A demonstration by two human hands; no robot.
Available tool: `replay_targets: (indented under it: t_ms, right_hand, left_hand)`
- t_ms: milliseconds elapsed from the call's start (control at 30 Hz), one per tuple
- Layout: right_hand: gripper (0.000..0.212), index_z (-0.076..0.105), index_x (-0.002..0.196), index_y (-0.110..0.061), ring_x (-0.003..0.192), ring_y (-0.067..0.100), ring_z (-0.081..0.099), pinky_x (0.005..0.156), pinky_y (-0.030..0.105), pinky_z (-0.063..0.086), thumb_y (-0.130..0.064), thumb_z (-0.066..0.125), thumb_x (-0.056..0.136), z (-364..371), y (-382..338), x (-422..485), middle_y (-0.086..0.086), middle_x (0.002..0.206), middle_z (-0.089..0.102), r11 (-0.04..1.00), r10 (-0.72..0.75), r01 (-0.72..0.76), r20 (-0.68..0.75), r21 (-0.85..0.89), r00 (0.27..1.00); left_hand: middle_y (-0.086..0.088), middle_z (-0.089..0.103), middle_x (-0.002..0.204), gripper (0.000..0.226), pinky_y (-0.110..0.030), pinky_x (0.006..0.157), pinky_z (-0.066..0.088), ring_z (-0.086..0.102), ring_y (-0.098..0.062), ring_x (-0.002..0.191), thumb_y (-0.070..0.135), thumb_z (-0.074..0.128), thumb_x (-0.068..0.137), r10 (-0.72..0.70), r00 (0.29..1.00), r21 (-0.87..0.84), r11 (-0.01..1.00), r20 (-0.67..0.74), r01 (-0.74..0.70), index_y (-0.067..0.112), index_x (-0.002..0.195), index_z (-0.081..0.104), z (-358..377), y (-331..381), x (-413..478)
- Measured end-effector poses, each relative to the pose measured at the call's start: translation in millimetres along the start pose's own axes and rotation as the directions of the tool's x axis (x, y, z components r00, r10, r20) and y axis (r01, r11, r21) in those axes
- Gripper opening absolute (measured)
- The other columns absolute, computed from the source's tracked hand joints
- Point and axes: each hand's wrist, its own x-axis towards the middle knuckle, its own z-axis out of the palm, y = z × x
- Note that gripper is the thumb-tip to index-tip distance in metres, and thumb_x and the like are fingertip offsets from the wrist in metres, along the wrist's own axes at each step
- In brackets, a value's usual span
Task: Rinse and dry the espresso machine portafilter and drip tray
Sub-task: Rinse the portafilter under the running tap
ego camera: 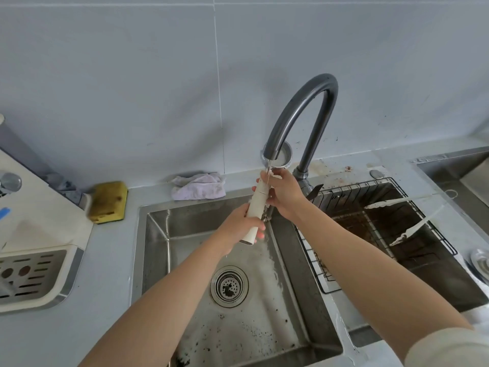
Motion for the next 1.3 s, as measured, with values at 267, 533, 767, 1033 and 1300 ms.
replay_targets:
  t_ms: [267, 533, 767, 1033, 1300]
  right_hand:
    - [0.020, 0.045, 0.105, -0.005, 0.068, 0.020, 0.063, 0.064, 0.038, 0.056, -0.009, 0.057, 0.090, 0, 20, -10, 0.007, 0.078, 0.058, 0.998, 0.031, -0.032, -0.013, -0.046, 0.999]
    - [0.014, 0.048, 0.101, -0.005, 0.068, 0.018, 0.061, 0.065, 0.036, 0.055, -0.009, 0.057, 0.090, -1, 47, -30, 0.004, 0.080, 0.056, 0.995, 0.091, -0.090, 0.023, -0.049, 0.996]
    - [0.019, 0.048, 0.101, -0.013, 0.075, 0.016, 0.058, 0.064, 0.034, 0.055, -0.012, 0.062, 0.087, 2, 73, -43, 0.002, 0.088, 0.054, 0.984, 0.162, -0.165, -0.043, -0.061, 0.986]
    - [0.026, 0.047, 0.108, -0.012, 0.076, 0.015, 0.058, 0.060, 0.032, 0.055, -0.014, 0.062, 0.087, 2, 87, -56, 0.002, 0.088, 0.054, 0.974, 0.182, -0.197, -0.123, -0.115, 0.975]
    - [0.025, 0.049, 0.111, -0.012, 0.074, 0.018, 0.059, 0.058, 0.032, 0.052, -0.014, 0.060, 0.088, 3, 80, -60, 0.002, 0.085, 0.056, 0.965, 0.217, -0.224, -0.070, -0.132, 0.974]
  left_hand:
    - [-0.007, 0.052, 0.061, 0.021, -0.020, 0.045, 0.042, 0.051, -0.014, 0.043, -0.009, 0.051, 0.075, -0.060, 0.995, 0.074, 0.995, -0.080, 0.066, 0.009, 0.085, 0.048, 7, -14, -11]
    - [-0.004, 0.050, 0.058, 0.017, -0.023, 0.044, 0.040, 0.046, -0.016, 0.043, 0.001, 0.051, 0.082, -0.038, 0.991, 0.184, 0.981, -0.131, 0.062, 0.018, 0.085, 0.052, 11, -43, -29]
    - [-0.003, 0.051, 0.057, 0.011, -0.021, 0.042, 0.043, 0.047, -0.012, 0.037, 0.002, 0.049, 0.083, -0.126, 0.989, 0.228, 0.963, -0.083, 0.142, 0.012, 0.086, 0.052, 12, -57, -51]
    - [-0.002, 0.051, 0.046, 0.044, -0.025, 0.046, 0.042, 0.045, -0.017, 0.034, -0.002, 0.047, 0.076, -0.175, 0.984, 0.186, 0.967, -0.024, 0.176, -0.004, 0.118, 0.055, 10, -68, -61]
    - [-0.003, 0.051, 0.049, 0.033, -0.025, 0.046, 0.042, 0.045, -0.013, 0.032, 0.001, 0.053, 0.081, -0.115, 0.992, 0.195, 0.973, -0.053, 0.123, 0.003, 0.113, 0.055, 12, -69, -67]
